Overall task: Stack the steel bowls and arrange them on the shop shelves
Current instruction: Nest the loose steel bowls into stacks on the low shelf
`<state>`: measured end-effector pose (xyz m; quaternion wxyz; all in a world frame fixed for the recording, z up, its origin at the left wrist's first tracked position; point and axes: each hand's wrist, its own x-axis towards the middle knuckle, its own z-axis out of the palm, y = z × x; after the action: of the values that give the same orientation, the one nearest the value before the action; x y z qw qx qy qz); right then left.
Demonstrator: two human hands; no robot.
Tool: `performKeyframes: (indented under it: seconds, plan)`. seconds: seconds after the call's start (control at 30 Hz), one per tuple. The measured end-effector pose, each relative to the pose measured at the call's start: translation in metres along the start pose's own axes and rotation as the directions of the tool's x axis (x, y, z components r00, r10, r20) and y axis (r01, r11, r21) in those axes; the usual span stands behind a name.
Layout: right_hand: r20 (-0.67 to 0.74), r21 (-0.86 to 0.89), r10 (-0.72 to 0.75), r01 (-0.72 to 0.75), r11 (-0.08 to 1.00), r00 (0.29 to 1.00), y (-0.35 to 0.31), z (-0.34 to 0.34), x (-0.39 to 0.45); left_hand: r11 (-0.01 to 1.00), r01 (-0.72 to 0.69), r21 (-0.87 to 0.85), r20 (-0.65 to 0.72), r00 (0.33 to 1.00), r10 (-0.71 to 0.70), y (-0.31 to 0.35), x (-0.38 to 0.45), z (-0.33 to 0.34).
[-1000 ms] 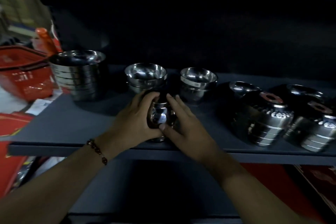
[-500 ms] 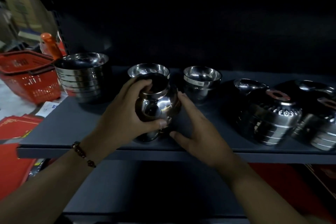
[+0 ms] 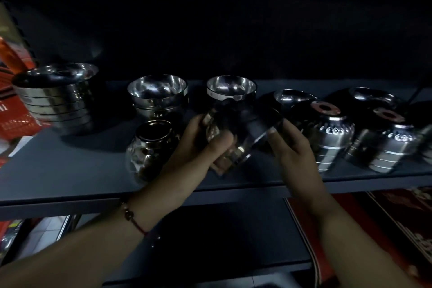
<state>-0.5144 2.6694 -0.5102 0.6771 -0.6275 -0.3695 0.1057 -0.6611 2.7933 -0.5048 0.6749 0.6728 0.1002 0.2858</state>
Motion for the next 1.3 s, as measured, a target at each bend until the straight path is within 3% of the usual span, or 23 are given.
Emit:
performKeyframes:
  seconds: [0.13,0.2,0.3,0.4,0.5,0.6,0.77,0.97,1.07,1.17,1.3]
  plan:
    - [-0.059,-0.003,0.159,-0.159,0.987,0.986,0.007,-0.005,0.002,0.976,0.171,-0.136,0.183,0.972,-0.144,-0.001,0.002,0.004]
    - [-0.097,0.024,0.224,-0.222,0.975,0.970,0.008,-0.006,0.003,0.981,0.186,-0.058,0.241,0.956,-0.167,-0.002,0.002,-0.003]
    - [-0.090,0.086,0.339,-0.332,0.939,0.937,0.008,-0.007,0.005,0.932,-0.005,0.362,0.213,0.974,-0.077,-0.001,-0.004,-0.013]
    - [-0.048,0.118,0.466,-0.458,0.881,0.883,0.009,-0.009,0.005,0.665,-0.201,0.720,0.221,0.974,0.054,0.001,-0.008,-0.015]
    - [0.005,0.089,0.539,-0.537,0.839,0.842,0.008,-0.008,0.006,0.519,-0.291,0.804,0.245,0.957,0.157,0.003,-0.011,-0.010]
    - [0.102,0.009,0.560,-0.564,0.826,0.822,0.002,-0.007,0.002,0.518,-0.284,0.807,0.198,0.956,0.215,0.003,-0.013,-0.008]
    - [0.136,-0.043,0.484,-0.483,0.875,0.865,-0.020,-0.012,-0.003,0.517,-0.284,0.807,0.180,0.953,0.243,0.007,-0.013,-0.005]
    - [0.096,-0.100,0.289,-0.279,0.955,0.953,-0.031,-0.013,-0.013,0.775,-0.100,0.624,-0.030,0.988,0.151,-0.003,-0.008,-0.007]
    - [0.148,-0.253,0.126,-0.086,0.964,0.981,-0.031,-0.011,-0.017,0.854,-0.013,0.520,-0.093,0.993,0.072,-0.007,-0.003,-0.006]
    - [0.233,-0.438,-0.055,0.156,0.885,0.971,-0.027,-0.006,-0.018,0.900,0.004,0.436,-0.102,0.994,0.046,-0.011,0.002,-0.005]
    - [0.268,-0.600,-0.201,0.327,0.730,0.942,-0.020,-0.002,-0.015,0.923,-0.036,0.382,-0.117,0.989,0.087,-0.014,0.009,-0.006]
